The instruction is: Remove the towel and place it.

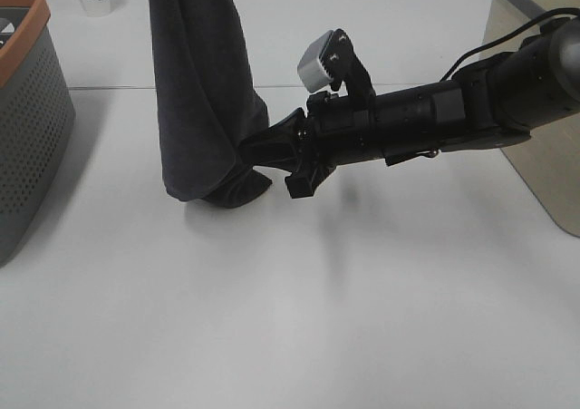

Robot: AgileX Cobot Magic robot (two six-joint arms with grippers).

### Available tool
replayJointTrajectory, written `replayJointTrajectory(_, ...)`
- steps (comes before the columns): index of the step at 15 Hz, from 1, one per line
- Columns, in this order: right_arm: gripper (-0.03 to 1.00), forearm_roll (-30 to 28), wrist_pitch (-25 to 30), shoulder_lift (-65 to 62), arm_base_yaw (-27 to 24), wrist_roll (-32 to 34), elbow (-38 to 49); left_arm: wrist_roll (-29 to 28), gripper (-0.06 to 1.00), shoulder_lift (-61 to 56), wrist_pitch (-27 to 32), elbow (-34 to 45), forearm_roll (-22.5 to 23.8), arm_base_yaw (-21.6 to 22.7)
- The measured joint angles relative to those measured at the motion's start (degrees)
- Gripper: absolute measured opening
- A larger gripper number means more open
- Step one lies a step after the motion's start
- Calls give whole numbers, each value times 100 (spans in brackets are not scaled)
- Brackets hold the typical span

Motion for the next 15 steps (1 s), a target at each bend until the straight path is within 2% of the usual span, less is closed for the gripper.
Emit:
replayJointTrajectory(2, 2, 0, 0, 0, 0, 57, 0, -69, 0, 0, 0, 0, 63, 0)
replayJointTrajectory(3, 5, 0, 0, 0, 0, 57, 0, -80, 0, 0, 0, 0, 69, 0)
replayJointTrajectory(4, 16, 0, 0, 0, 0, 57, 0, -97, 0, 0, 0, 0, 69, 0)
replayJointTrajectory(6, 44, 0, 0, 0, 0, 57, 0, -103, 0, 0, 0, 0, 69, 0)
replayJointTrajectory(7, 49, 0, 0, 0, 0, 57, 0, -103, 0, 0, 0, 0, 69, 0)
replayJointTrajectory(10, 49, 0, -6, 0, 46, 0, 0, -120, 0, 0, 0, 0, 69, 0)
replayJointTrajectory(11, 49, 0, -86, 0, 206, -235, -6, -120, 0, 0, 0, 0, 69, 0)
replayJointTrajectory(15, 49, -17, -642, 0, 350, -378, -172, -120, 0, 0, 0, 0, 69, 0)
